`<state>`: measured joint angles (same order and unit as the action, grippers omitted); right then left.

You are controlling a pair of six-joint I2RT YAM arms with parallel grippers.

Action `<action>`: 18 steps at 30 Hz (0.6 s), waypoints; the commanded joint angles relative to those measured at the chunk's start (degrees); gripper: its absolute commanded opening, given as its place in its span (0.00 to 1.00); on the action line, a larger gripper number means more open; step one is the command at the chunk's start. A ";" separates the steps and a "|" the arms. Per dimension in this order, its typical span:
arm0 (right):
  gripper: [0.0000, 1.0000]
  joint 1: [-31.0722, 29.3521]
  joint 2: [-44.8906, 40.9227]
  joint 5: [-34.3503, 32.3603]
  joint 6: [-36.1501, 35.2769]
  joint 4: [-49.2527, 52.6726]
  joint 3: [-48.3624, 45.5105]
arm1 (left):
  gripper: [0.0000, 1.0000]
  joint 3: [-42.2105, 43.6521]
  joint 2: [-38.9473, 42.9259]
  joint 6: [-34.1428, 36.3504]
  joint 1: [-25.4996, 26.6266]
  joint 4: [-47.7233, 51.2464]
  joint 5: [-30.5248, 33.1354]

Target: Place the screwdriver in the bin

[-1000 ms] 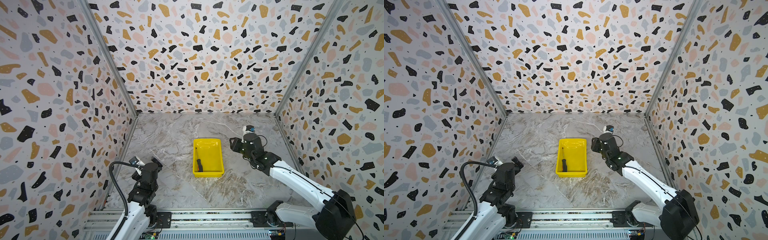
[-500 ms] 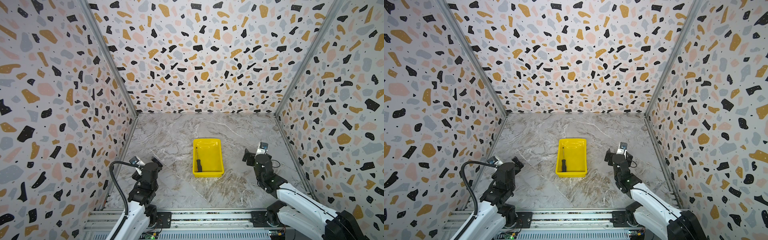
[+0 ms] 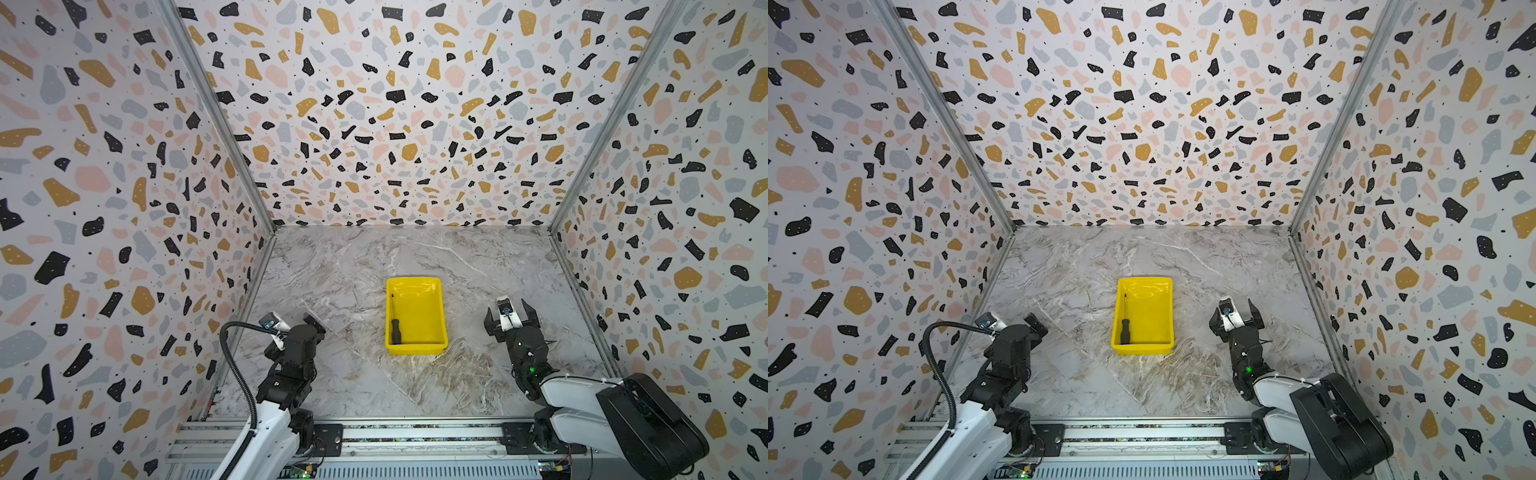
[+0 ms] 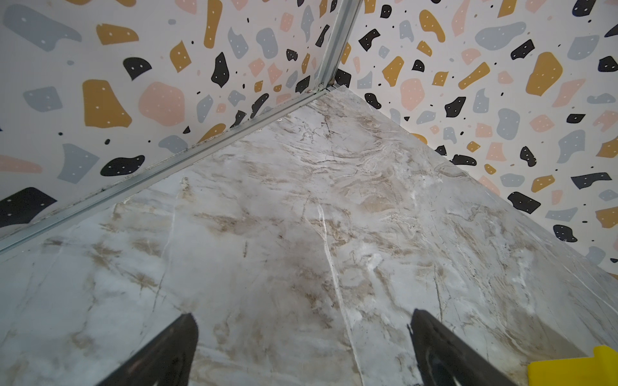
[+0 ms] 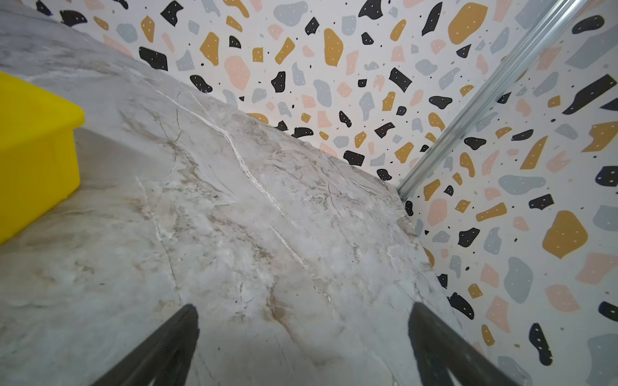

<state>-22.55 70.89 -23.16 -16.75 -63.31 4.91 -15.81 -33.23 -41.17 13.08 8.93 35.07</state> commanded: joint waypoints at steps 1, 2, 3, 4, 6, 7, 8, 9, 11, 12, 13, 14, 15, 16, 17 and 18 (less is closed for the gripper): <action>0.99 2.13 3.27 3.09 5.23 -9.57 1.41 | 1.00 0.58 0.02 0.39 -0.03 -1.63 0.79; 0.99 2.81 4.43 3.93 5.53 -10.12 1.72 | 1.00 0.53 0.05 0.36 -0.03 -1.64 0.77; 0.99 3.13 5.48 4.52 5.75 -10.56 1.84 | 1.00 0.57 0.08 0.39 0.01 -1.66 0.79; 0.99 3.57 6.50 4.86 5.63 -11.74 1.67 | 1.00 0.52 0.05 0.40 -0.05 -1.63 0.79; 0.99 4.22 8.18 4.68 5.77 -14.96 1.39 | 1.00 0.55 -0.07 0.39 -0.02 -1.73 0.77; 0.99 4.75 8.80 4.97 6.26 -15.70 1.27 | 1.00 0.58 -0.07 0.39 -0.03 -1.77 0.71; 0.99 5.57 9.35 5.49 6.85 -16.63 1.16 | 1.00 0.65 -0.03 0.39 -0.04 -1.78 0.74; 0.99 6.30 9.56 5.54 7.77 -16.82 1.20 | 1.00 0.63 -0.03 0.39 0.01 -1.82 0.70; 0.99 8.99 9.49 7.60 10.62 -16.56 0.89 | 1.00 0.67 -0.14 0.39 0.00 -1.81 0.67; 0.99 10.24 9.92 8.42 11.81 -17.49 0.56 | 1.00 0.69 -0.14 0.39 0.01 -1.89 0.71; 0.99 11.44 10.37 8.94 13.06 -18.15 0.38 | 1.00 0.61 -0.16 0.39 0.01 -1.90 0.71; 0.99 12.47 10.79 9.74 14.22 -18.11 0.33 | 1.00 0.63 -0.13 0.39 -0.04 -1.90 0.74; 0.99 13.27 11.63 10.44 14.70 -18.80 0.08 | 1.00 0.62 -0.17 0.38 -0.02 -1.94 0.79; 0.99 13.54 13.47 10.51 14.84 -20.99 -0.09 | 1.00 0.66 -0.19 0.39 -0.06 -1.97 0.74; 0.99 13.56 14.81 10.00 14.66 -23.28 0.03 | 1.00 0.61 -0.27 0.39 0.01 -1.96 0.74; 0.99 13.52 14.73 10.35 14.62 -22.18 0.69 | 1.00 0.65 -0.27 0.38 0.00 -1.98 0.76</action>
<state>-9.23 84.42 -14.66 -4.69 -81.45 5.08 -15.77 -33.41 -41.15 13.08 8.88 35.07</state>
